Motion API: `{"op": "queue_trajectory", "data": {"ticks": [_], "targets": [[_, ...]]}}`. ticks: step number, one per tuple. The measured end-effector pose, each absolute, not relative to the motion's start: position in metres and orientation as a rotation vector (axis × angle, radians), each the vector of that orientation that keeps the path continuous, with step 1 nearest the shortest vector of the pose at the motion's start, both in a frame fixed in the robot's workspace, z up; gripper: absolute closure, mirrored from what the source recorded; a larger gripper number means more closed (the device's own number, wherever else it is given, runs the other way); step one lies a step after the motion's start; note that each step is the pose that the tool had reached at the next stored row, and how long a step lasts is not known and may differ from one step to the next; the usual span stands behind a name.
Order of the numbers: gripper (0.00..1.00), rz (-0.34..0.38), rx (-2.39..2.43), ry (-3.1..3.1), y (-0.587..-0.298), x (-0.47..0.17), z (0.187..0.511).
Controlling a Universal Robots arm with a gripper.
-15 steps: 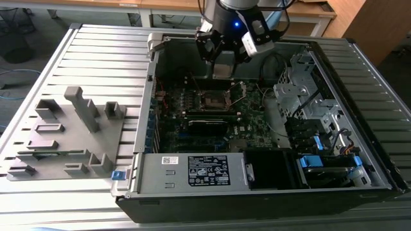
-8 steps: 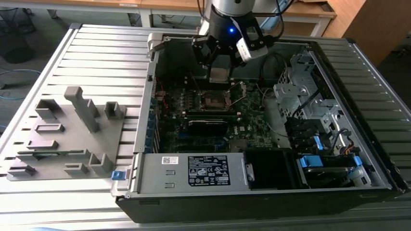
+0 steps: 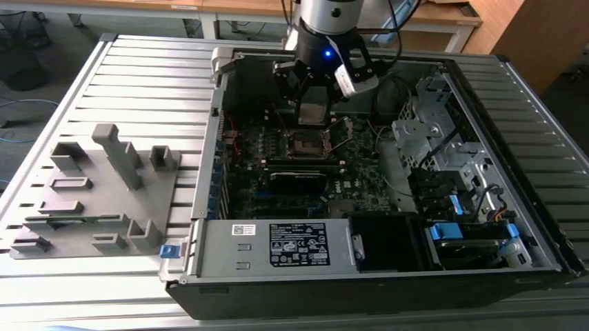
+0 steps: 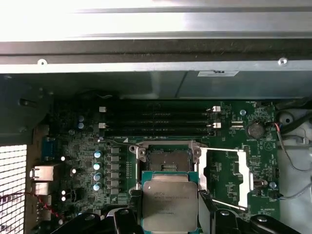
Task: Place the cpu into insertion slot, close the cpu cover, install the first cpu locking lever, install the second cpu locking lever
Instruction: 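Place the cpu into insertion slot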
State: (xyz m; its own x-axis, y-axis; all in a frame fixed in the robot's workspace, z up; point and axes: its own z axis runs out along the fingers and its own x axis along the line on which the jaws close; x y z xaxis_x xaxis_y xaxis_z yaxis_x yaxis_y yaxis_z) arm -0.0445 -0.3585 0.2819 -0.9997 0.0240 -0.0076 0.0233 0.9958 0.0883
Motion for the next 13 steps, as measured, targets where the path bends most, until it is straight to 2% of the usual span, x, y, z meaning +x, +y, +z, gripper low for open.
{"op": "queue_trajectory", "data": {"ticks": [13], "targets": [[0.46,0.138,0.037,3.129,-0.3585,-0.0434,0.2736]]}}
